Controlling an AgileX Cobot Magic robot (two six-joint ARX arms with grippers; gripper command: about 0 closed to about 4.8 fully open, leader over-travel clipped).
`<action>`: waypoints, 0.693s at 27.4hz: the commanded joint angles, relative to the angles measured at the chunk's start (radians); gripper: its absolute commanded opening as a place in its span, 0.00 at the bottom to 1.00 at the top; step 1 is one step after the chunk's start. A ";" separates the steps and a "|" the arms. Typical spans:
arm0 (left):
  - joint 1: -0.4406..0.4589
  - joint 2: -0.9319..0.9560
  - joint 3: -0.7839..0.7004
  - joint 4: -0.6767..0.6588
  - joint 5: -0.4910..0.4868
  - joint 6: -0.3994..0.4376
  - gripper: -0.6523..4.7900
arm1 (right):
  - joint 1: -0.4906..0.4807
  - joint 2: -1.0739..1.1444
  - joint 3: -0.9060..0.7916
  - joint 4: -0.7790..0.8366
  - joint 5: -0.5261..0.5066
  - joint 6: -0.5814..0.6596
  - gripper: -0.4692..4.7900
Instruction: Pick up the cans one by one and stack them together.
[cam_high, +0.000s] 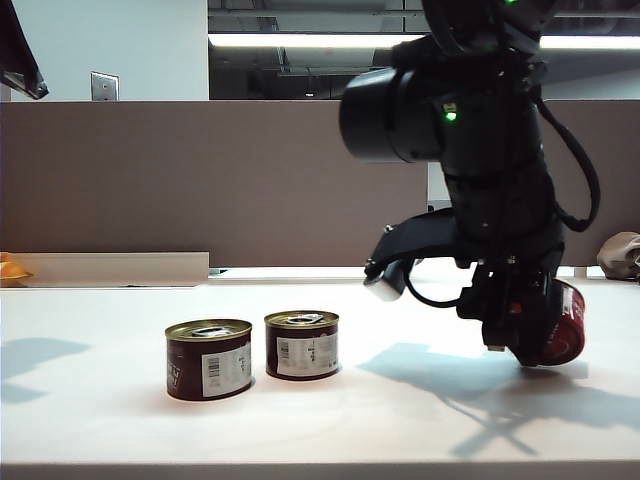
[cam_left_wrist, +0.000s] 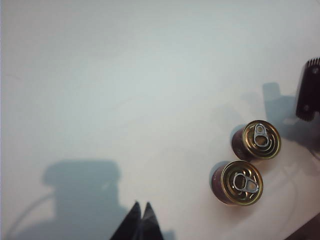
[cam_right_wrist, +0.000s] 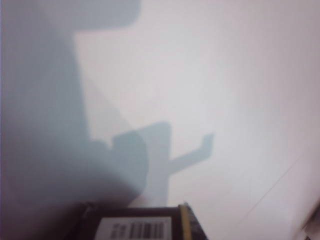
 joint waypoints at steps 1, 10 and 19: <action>0.001 -0.003 0.003 0.014 0.005 0.000 0.11 | 0.006 -0.004 0.002 0.005 0.027 -0.002 0.31; 0.001 -0.008 0.003 0.012 0.007 -0.021 0.11 | 0.008 -0.004 0.008 -0.026 0.016 0.024 0.64; 0.001 -0.013 0.003 0.013 0.007 -0.022 0.11 | 0.006 -0.004 0.127 -0.071 -0.002 0.031 0.64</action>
